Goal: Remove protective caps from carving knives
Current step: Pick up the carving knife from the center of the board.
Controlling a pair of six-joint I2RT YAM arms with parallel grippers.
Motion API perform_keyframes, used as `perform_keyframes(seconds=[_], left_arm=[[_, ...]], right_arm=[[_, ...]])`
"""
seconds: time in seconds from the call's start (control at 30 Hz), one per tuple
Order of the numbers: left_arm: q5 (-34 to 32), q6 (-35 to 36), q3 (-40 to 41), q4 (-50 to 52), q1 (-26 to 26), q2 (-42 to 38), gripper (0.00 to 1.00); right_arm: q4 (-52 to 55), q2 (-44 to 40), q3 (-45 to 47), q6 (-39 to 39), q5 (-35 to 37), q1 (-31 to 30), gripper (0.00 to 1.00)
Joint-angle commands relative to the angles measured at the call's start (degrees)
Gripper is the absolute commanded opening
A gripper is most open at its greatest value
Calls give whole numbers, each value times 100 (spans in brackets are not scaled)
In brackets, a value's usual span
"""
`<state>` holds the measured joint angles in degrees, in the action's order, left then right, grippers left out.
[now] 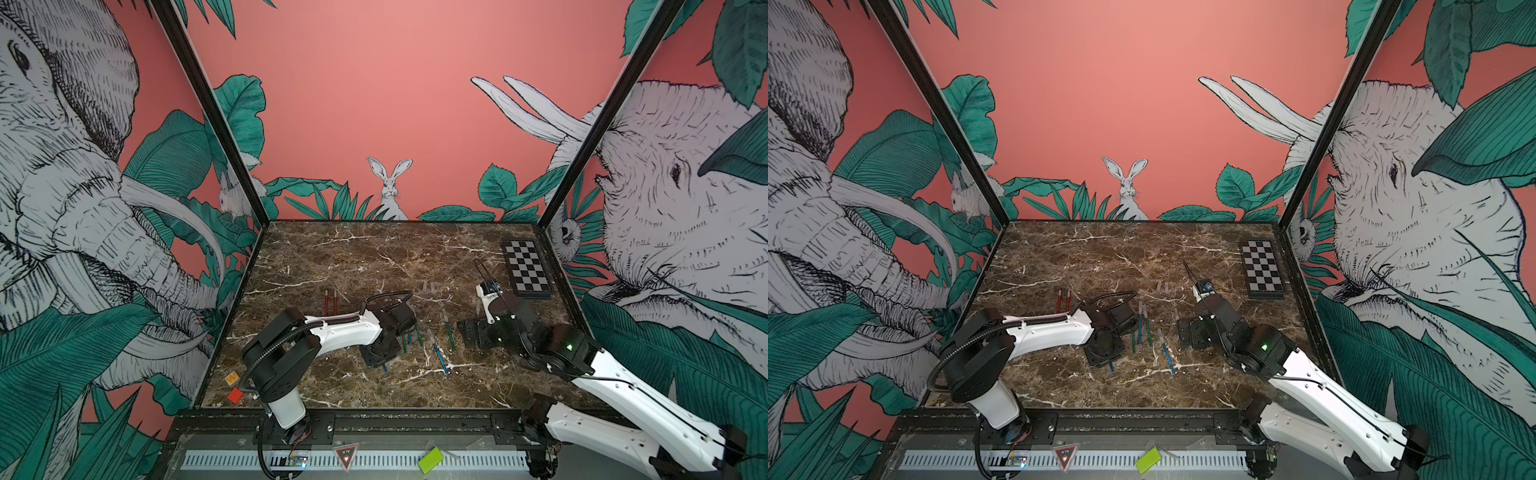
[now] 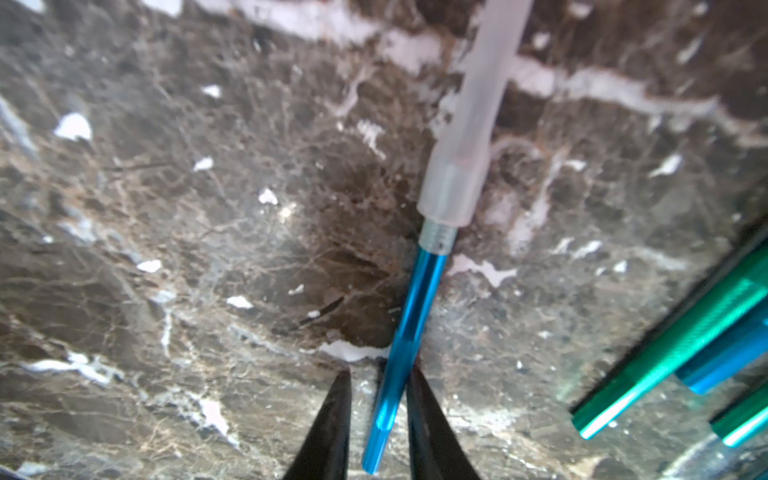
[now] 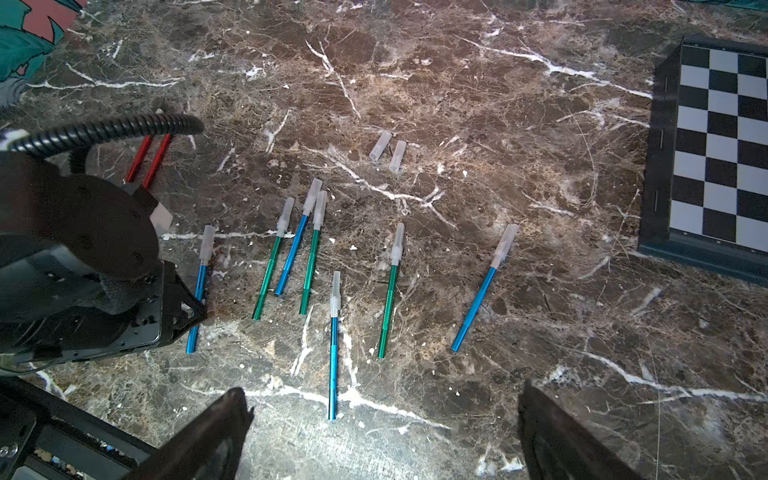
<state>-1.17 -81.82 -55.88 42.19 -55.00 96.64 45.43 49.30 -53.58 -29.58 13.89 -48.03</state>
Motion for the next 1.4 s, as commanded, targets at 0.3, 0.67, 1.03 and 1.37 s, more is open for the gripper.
perform_keyframes(seconds=[0.3, 0.67, 1.03, 1.37], left_arm=[[-380, 311, 286, 252, -29, -76, 5], [-856, 2455, 275, 842, -36, -1922, 0], [-166, 4525, 1620, -41, -37, -4339, 0], [411, 4351, 2243, -1048, -37, -4536, 0]], right_arm=[[3, -61, -192, -246, -307, -84, 98], [-498, 300, 40, -513, -924, -84, 98], [-2241, 1143, 74, -1124, -2127, -84, 99], [-5077, 2688, 328, -2241, -2964, -259, 86]])
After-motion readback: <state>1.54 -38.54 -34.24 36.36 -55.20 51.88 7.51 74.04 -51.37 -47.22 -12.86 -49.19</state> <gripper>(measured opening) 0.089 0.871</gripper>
